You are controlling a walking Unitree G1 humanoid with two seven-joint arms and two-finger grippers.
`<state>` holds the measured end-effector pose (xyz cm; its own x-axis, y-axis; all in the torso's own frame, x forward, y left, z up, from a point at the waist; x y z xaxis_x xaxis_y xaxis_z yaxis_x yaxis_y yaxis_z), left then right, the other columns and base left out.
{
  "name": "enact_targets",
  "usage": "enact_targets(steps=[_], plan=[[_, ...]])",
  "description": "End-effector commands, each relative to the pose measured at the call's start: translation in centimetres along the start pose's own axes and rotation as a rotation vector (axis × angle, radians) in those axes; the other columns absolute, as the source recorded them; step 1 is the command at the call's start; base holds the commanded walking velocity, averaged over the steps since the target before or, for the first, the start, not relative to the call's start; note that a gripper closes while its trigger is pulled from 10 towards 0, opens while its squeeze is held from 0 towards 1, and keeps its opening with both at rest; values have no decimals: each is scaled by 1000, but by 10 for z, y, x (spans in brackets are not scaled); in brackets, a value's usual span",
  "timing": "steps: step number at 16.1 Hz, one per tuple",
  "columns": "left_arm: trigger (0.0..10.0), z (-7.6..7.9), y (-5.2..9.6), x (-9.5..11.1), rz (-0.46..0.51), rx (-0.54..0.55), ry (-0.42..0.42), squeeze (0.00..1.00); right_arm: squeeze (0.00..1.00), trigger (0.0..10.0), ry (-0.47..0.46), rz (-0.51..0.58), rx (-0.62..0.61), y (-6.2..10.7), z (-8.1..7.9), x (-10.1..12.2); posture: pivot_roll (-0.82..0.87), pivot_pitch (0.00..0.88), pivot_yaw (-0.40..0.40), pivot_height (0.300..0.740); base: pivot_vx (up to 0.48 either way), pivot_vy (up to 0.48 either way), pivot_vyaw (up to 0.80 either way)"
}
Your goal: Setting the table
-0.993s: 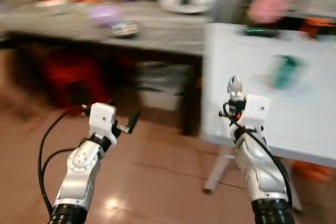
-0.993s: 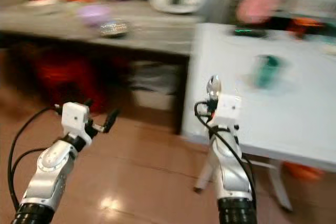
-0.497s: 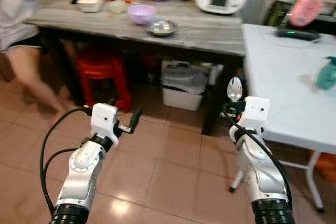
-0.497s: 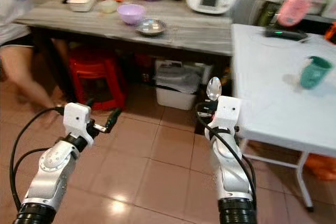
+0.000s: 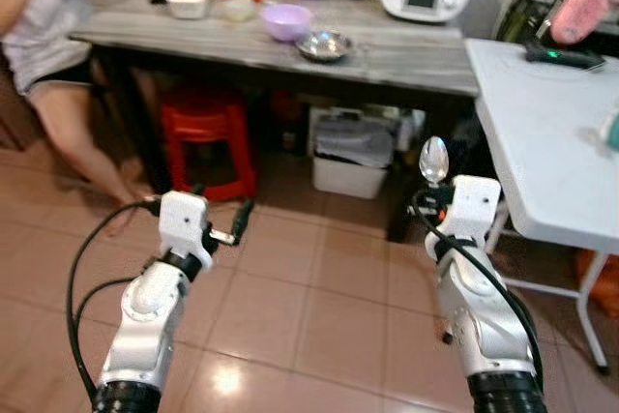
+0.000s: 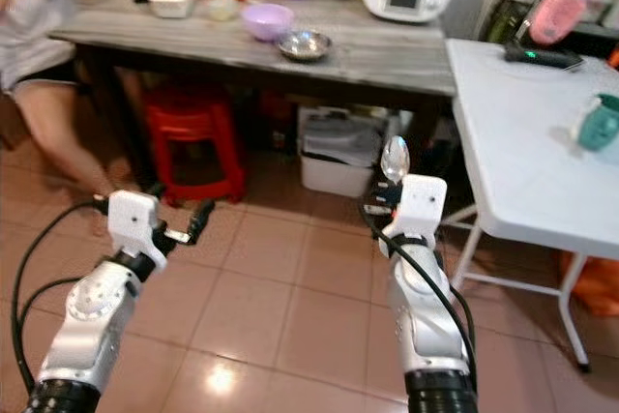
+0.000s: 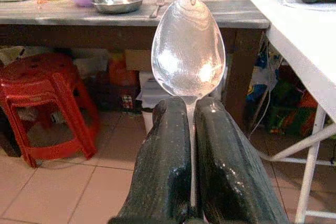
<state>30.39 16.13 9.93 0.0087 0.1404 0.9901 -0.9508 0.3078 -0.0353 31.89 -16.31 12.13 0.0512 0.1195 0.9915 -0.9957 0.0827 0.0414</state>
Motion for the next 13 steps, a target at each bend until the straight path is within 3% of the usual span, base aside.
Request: enact_targets(steps=[1,11,13], plan=[[10000,8,-4,3,16,-31,4,0,0,10000,14,29,-33,1,11,6,-13,35,-28,740,322,0,0],[10000,9,-5,5,16,-45,5,0,0,10000,16,43,-27,1,7,7,-9,33,-19,740,365,0,0],[10000,10,-5,5,15,-50,8,0,0,10000,18,48,-24,1,6,8,-11,34,-18,740,386,0,638]])
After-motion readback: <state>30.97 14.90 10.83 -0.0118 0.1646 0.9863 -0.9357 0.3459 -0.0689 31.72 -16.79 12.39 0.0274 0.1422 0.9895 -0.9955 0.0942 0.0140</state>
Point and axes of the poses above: a point about 5 cm out from each wrist's last joint towards the gripper, its own y axis pointing back from the gripper into the wrist, its own x axis along the axis of the wrist's last joint, z = x × y, the point moved 1 cm from there along -y, pointing out of the wrist towards the gripper, and after that the axes turned 11 degrees about y, right-handed, at the moved point
